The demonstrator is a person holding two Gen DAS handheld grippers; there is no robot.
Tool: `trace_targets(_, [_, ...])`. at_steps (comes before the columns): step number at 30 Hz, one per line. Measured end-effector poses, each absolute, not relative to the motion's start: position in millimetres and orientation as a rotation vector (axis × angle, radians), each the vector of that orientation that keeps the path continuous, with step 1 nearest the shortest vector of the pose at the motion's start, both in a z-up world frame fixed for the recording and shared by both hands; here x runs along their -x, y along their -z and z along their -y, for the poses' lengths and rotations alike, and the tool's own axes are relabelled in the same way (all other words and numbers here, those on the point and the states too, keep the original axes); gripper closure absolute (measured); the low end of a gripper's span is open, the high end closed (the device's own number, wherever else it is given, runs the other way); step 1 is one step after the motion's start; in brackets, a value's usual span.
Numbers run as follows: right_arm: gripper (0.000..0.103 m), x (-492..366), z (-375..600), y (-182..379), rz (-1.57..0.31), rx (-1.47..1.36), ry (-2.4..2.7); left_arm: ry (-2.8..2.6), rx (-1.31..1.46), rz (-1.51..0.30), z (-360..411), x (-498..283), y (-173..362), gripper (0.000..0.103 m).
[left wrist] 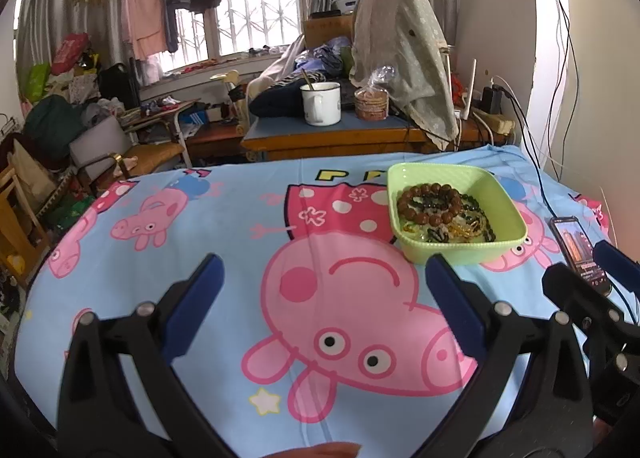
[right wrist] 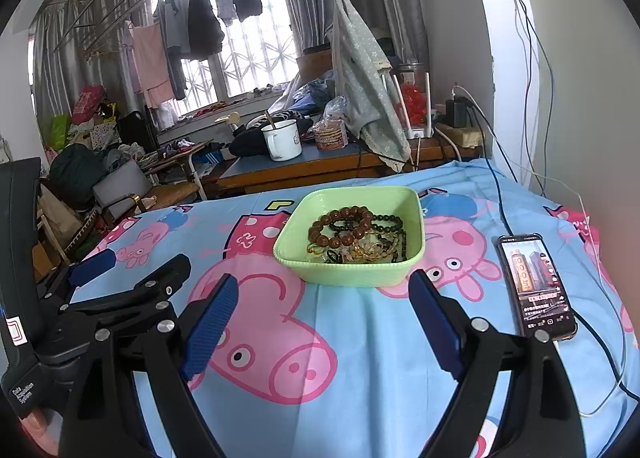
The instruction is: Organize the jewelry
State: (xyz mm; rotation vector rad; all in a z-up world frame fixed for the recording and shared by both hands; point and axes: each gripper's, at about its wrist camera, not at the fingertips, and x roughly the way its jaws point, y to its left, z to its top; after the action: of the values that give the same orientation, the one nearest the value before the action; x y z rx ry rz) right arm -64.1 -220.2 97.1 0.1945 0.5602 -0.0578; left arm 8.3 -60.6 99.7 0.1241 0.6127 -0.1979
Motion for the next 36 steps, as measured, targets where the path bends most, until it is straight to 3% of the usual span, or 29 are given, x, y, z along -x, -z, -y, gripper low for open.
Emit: trace_targets(36, [0.044,57.6,219.4,-95.1,-0.565,-0.188,0.047,0.194,-0.151,-0.611,62.7,-7.9,-99.7,0.006])
